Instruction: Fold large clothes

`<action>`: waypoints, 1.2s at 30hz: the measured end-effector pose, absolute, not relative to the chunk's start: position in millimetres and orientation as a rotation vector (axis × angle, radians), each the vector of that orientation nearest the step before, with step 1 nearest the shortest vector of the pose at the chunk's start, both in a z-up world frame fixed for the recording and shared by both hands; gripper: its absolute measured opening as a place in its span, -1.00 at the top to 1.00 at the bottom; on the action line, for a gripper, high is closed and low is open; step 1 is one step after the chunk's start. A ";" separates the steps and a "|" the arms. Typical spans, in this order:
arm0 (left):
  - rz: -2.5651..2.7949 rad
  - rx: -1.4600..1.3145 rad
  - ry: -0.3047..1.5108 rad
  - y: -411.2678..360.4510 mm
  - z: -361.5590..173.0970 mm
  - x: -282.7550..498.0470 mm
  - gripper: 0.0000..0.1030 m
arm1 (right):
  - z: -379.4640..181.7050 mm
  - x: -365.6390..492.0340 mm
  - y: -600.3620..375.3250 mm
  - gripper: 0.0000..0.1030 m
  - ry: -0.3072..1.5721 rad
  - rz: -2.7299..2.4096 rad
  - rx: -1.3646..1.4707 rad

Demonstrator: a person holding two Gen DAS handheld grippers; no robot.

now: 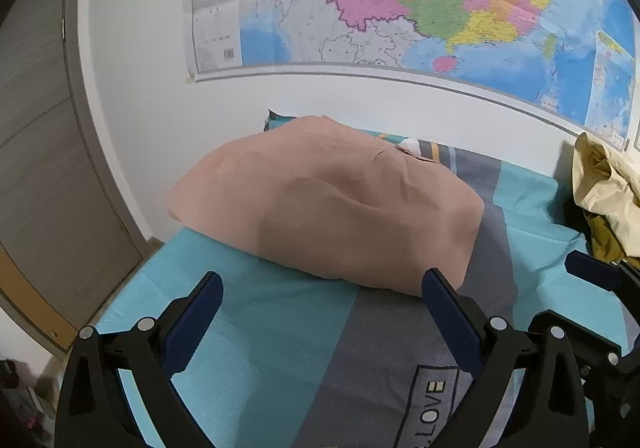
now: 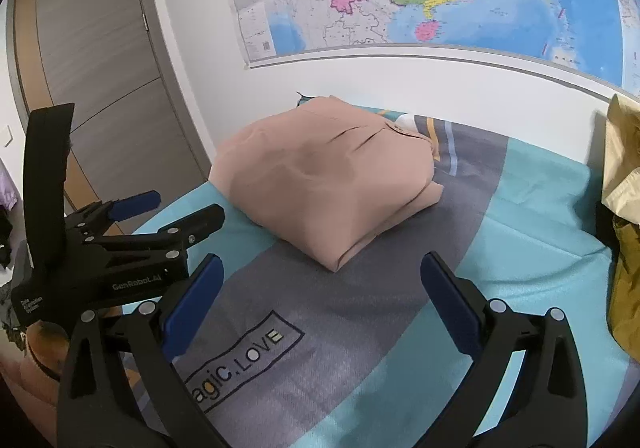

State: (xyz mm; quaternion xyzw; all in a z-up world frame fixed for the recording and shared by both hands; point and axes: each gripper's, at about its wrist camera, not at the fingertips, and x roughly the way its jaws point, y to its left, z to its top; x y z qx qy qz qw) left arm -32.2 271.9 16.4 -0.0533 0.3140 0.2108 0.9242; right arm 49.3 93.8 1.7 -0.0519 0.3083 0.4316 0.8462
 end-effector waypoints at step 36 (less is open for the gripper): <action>0.424 -0.109 0.599 245.0 26.8 -58.3 -0.87 | 6.0 32.4 67.5 -0.89 0.635 0.905 -0.067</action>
